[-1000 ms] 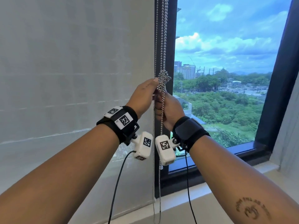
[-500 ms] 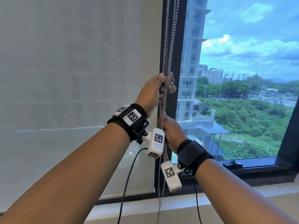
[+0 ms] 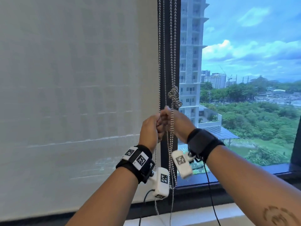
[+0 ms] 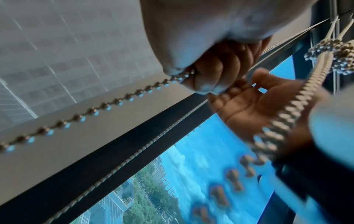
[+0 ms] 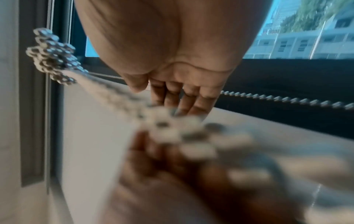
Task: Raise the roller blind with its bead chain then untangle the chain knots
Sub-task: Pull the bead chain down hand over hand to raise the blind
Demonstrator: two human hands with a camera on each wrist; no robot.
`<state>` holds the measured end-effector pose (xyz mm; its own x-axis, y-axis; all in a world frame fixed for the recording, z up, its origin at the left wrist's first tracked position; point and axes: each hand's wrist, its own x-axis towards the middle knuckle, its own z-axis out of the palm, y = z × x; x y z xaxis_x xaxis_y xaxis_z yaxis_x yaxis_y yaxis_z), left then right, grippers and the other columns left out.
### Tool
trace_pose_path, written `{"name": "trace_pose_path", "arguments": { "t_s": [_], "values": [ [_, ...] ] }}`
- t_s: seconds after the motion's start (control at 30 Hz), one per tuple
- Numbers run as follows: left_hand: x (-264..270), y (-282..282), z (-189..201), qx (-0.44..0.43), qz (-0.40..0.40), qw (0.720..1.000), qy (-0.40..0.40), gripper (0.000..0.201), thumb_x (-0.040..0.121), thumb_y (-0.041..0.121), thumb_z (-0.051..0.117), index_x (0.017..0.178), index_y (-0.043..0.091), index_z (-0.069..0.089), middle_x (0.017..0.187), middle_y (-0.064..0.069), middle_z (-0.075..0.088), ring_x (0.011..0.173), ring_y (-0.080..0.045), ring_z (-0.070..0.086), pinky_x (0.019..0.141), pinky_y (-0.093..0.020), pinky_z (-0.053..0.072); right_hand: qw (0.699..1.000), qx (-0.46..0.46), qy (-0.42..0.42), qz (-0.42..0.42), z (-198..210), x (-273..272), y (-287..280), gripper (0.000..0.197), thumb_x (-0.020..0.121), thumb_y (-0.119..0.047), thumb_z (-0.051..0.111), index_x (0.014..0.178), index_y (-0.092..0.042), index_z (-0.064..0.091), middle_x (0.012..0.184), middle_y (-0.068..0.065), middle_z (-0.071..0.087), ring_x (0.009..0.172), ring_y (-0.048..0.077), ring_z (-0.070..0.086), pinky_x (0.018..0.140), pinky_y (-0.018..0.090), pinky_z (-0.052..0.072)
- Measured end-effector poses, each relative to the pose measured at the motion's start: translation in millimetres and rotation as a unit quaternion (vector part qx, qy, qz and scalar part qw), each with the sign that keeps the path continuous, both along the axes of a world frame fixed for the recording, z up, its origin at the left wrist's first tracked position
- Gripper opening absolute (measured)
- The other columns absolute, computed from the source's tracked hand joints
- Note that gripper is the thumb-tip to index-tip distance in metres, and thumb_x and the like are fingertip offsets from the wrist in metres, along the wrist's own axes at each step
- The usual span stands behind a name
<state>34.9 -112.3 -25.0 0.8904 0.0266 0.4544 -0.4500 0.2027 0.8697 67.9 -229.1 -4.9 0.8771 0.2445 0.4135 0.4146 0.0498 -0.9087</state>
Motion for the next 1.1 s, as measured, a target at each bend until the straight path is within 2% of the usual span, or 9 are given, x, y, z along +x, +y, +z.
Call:
{"name": "trace_pose_path", "arguments": {
  "t_s": [0.23,0.3,0.37,0.47,0.53,0.63,0.73,0.83,1.1],
  "values": [
    [1.0,-5.6,-26.5,-0.005,0.027,0.999,0.034,0.034,0.092,0.034,0.047,0.060,0.025,0.040,0.061,-0.007,0.030,0.054,-0.014,0.031,0.051,-0.029,0.023,0.972,0.199,0.043,0.120,58.3,-8.6,19.1,0.044,0.105,-0.043,0.039,0.087,-0.011,0.063,0.069,0.003,0.056,0.055,0.013,0.050,0.053,0.027,0.044],
    [3.3,-3.3,-32.4,0.006,0.040,0.999,0.033,0.030,0.083,0.043,0.052,0.063,0.022,0.046,0.073,-0.022,0.044,0.069,-0.031,0.051,0.066,-0.042,0.044,0.973,0.211,0.039,0.082,57.2,-4.9,26.1,0.045,0.101,-0.050,0.046,0.069,-0.021,0.058,0.059,-0.003,0.045,0.048,0.010,0.037,0.042,0.023,0.031],
    [11.2,-0.2,-44.4,0.038,0.044,0.998,0.039,0.027,0.082,0.048,0.052,0.073,0.024,0.059,0.092,-0.021,0.059,0.095,-0.035,0.060,0.092,-0.054,0.047,0.980,0.196,0.030,0.023,51.1,-6.4,30.3,0.052,0.098,-0.056,0.048,0.055,-0.027,0.048,0.054,-0.008,0.035,0.046,0.009,0.026,0.041,0.024,0.020],
    [12.0,5.0,-55.6,0.086,0.033,0.995,0.030,0.039,0.098,0.026,0.044,0.062,0.031,0.059,0.069,0.008,0.060,0.071,-0.016,0.055,0.077,-0.045,0.044,0.979,0.200,0.027,0.030,37.3,-9.8,32.0,0.055,0.100,-0.057,0.042,0.055,-0.026,0.036,0.050,-0.010,0.024,0.040,0.007,0.016,0.038,0.018,0.012],
    [9.8,10.7,-54.9,0.094,0.033,0.995,0.026,0.050,0.101,0.017,0.039,0.060,0.027,0.066,0.067,0.007,0.064,0.067,-0.013,0.056,0.075,-0.037,0.043,0.971,0.228,0.030,0.068,29.2,-7.7,31.3,0.052,0.101,-0.056,0.040,0.058,-0.027,0.032,0.048,-0.010,0.021,0.038,0.007,0.013,0.038,0.016,0.010],
    [17.4,20.2,-41.5,0.047,0.029,0.998,0.034,0.042,0.104,0.020,0.038,0.083,0.018,0.074,0.083,-0.004,0.069,0.080,-0.017,0.061,0.078,-0.032,0.047,0.963,0.250,0.034,0.091,23.1,-3.0,28.4,0.051,0.101,-0.056,0.041,0.060,-0.027,0.030,0.048,-0.009,0.020,0.037,0.007,0.012,0.038,0.015,0.009],
    [34.0,28.3,-19.9,0.074,0.020,0.997,-0.009,0.044,0.108,0.026,0.031,0.103,0.007,0.070,0.092,-0.009,0.070,0.086,-0.019,0.063,0.086,-0.039,0.050,0.964,0.251,0.025,0.085,16.9,0.5,26.0,0.051,0.101,-0.056,0.041,0.061,-0.027,0.029,0.049,-0.008,0.018,0.038,0.008,0.010,0.040,0.016,0.007],
    [41.4,32.2,3.7,0.118,0.004,0.991,-0.060,0.044,0.106,0.034,0.033,0.105,0.014,0.073,0.096,-0.004,0.073,0.091,-0.018,0.066,0.088,-0.040,0.054,0.966,0.243,0.022,0.085,7.1,2.3,25.8,0.050,0.102,-0.055,0.039,0.062,-0.027,0.032,0.047,-0.008,0.019,0.035,0.007,0.012,0.038,0.015,0.009],
    [39.5,14.7,59.1,0.089,-0.063,0.991,-0.072,0.036,0.102,0.027,0.042,0.108,0.005,0.071,0.095,-0.013,0.073,0.088,-0.026,0.069,0.088,-0.042,0.052,0.976,0.209,0.059,0.031,-20.5,4.5,26.2,0.052,0.099,-0.058,0.043,0.058,-0.027,0.038,0.048,-0.008,0.025,0.036,0.007,0.017,0.040,0.020,0.009]
  ]
}}
